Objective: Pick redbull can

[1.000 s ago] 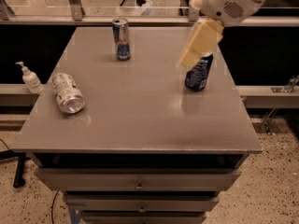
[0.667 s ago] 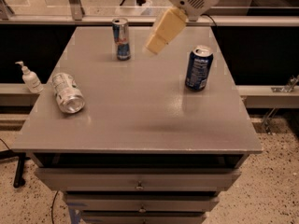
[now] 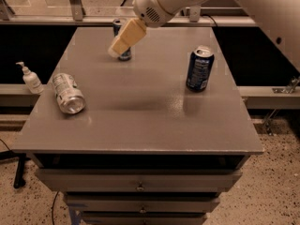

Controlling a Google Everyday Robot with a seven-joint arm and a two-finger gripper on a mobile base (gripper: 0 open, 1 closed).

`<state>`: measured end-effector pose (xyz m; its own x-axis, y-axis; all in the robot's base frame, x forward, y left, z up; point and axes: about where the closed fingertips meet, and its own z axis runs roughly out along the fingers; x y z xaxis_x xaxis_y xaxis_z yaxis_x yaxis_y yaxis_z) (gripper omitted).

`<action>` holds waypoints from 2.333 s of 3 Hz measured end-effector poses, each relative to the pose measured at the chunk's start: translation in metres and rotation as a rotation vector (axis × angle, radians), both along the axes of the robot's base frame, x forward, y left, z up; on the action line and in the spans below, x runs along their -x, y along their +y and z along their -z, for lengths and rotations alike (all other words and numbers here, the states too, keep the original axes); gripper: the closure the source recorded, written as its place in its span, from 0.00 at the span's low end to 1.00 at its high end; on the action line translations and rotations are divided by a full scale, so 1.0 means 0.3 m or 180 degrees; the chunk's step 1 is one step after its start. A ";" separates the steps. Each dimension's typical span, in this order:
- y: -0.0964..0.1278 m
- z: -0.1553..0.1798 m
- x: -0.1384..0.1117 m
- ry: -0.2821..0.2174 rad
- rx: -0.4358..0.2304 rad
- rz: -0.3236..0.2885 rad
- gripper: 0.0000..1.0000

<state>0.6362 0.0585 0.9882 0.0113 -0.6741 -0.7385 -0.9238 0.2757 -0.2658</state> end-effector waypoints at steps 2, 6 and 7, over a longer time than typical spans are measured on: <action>0.093 0.145 -0.193 0.0141 -0.0224 0.0217 0.00; 0.056 0.221 -0.373 0.0240 -0.0646 0.0667 0.00; 0.086 0.224 -0.382 0.0322 -0.0726 0.0711 0.06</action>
Offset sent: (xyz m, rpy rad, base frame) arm 0.0976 0.0276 -0.0594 0.1027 0.0427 -0.1298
